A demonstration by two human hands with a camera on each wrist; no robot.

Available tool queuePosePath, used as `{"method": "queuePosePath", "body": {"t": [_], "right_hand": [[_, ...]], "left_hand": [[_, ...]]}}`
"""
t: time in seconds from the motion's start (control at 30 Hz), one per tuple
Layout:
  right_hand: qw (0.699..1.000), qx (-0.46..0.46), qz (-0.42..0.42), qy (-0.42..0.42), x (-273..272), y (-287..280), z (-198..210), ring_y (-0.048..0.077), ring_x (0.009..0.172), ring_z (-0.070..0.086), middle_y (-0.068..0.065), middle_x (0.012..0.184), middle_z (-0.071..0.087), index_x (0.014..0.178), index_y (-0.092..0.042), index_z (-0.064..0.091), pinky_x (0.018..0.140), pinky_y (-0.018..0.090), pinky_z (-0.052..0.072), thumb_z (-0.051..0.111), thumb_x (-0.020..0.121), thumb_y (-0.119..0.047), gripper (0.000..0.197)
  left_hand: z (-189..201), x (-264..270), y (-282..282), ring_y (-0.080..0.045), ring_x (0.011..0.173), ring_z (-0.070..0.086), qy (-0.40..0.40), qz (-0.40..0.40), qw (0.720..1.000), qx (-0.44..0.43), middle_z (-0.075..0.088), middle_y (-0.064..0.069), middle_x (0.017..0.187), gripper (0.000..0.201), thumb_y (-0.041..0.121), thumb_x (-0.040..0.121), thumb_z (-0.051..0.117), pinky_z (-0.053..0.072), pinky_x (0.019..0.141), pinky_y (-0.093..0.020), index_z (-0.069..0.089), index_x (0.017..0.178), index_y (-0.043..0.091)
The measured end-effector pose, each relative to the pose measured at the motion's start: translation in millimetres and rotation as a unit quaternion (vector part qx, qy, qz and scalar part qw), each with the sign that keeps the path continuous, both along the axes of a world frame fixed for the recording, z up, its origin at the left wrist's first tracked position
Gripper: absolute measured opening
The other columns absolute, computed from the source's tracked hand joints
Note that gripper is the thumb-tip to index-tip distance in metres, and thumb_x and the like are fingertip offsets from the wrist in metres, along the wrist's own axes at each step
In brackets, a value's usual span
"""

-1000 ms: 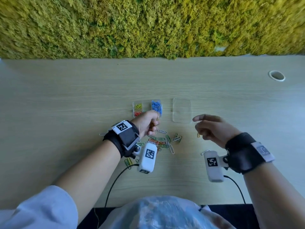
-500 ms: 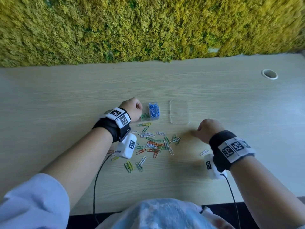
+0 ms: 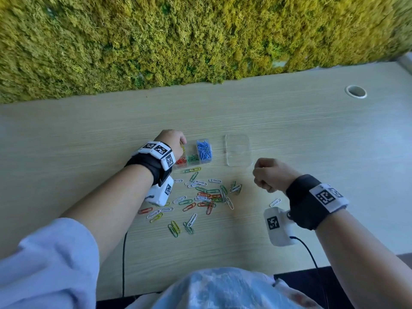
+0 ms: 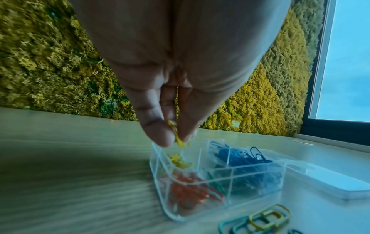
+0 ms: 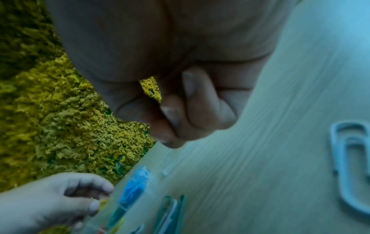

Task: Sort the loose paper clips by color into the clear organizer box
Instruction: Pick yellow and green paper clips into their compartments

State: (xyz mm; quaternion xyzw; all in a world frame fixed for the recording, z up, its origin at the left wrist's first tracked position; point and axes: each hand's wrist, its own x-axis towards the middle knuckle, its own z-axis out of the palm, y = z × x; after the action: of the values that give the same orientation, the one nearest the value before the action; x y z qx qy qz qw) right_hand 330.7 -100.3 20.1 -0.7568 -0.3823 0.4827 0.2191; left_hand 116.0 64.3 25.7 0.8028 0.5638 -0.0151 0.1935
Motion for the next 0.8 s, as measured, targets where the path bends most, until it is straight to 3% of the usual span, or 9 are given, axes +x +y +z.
{"method": "queuePosePath", "body": {"t": [0.07,0.13,0.2,0.3,0.4,0.5,0.63,0.8], "right_hand": [[0.997,0.018,-0.029,0.063,-5,5,3,0.017,0.046,0.031,0.004,0.048,0.049,0.061,-0.013,0.038,0.043,0.020,0.024,0.037,0.079,0.000,0.022],[0.993,0.027,-0.039,0.108,-12,12,6,0.016,0.043,0.028,0.005,0.045,0.047,0.063,-0.014,0.034,0.042,0.018,0.021,0.033,0.079,0.002,0.023],[0.989,0.025,-0.036,0.143,-22,19,9,0.015,0.042,0.028,0.005,0.043,0.047,0.068,-0.014,0.037,0.040,0.015,0.020,0.030,0.081,0.004,0.023],[0.989,0.003,0.004,0.149,-41,36,11,0.016,0.044,0.030,0.006,0.048,0.047,0.080,-0.014,0.046,0.043,0.017,0.021,0.025,0.079,0.008,0.031],[0.993,-0.028,0.073,0.089,-64,61,16,0.017,0.050,0.033,0.008,0.058,0.045,0.078,-0.011,0.054,0.049,0.024,0.023,0.025,0.082,0.008,0.035],[0.991,-0.024,0.131,0.026,-88,93,19,0.018,0.053,0.038,0.008,0.066,0.048,0.082,-0.005,0.057,0.050,0.026,0.032,0.040,0.089,0.000,0.019],[0.980,0.016,0.195,-0.047,-110,130,16,0.014,0.055,0.049,0.000,0.066,0.053,0.094,-0.013,0.059,0.051,0.021,0.040,0.053,0.092,-0.015,0.006],[0.943,0.066,0.257,-0.203,-128,158,17,0.021,0.090,0.059,0.008,0.103,0.066,0.112,-0.011,0.067,0.075,0.026,0.043,0.054,0.090,-0.020,0.028]], "left_hand": [[-1,-4,-1,-0.025,0.101,0.060,-0.023,-0.007,1.000,0.008,0.063,-0.007,0.117,0.030,0.002,0.086,0.052,0.051,0.085,-0.032,0.065,0.109,0.017],[-1,-10,-3,-0.025,0.104,0.058,-0.043,-0.009,0.999,0.022,0.062,-0.008,0.116,0.034,0.000,0.085,0.049,0.048,0.087,-0.030,0.064,0.111,0.016],[-1,-17,-5,-0.024,0.102,0.058,-0.065,-0.006,0.997,0.037,0.062,-0.008,0.114,0.033,0.000,0.086,0.048,0.048,0.086,-0.030,0.064,0.109,0.017],[-1,-34,-11,-0.019,0.088,0.055,-0.079,0.009,0.996,0.034,0.061,-0.004,0.107,0.029,0.004,0.089,0.045,0.044,0.075,-0.025,0.064,0.107,0.018],[-2,-55,-20,-0.017,0.085,0.055,-0.076,0.025,0.997,0.011,0.062,-0.001,0.102,0.026,0.010,0.090,0.045,0.044,0.073,-0.024,0.064,0.106,0.019],[-6,-76,-29,-0.018,0.089,0.058,-0.061,0.050,0.997,-0.023,0.063,0.001,0.100,0.022,0.015,0.089,0.050,0.045,0.075,-0.024,0.064,0.106,0.019],[-10,-94,-41,-0.023,0.091,0.062,-0.037,0.054,0.996,-0.055,0.066,-0.004,0.104,0.021,0.023,0.088,0.055,0.053,0.083,-0.034,0.064,0.107,0.019],[-7,-100,-54,-0.021,0.102,0.060,-0.008,0.035,0.997,-0.072,0.064,-0.001,0.112,0.029,0.026,0.090,0.056,0.050,0.089,-0.032,0.059,0.119,0.021]]}}
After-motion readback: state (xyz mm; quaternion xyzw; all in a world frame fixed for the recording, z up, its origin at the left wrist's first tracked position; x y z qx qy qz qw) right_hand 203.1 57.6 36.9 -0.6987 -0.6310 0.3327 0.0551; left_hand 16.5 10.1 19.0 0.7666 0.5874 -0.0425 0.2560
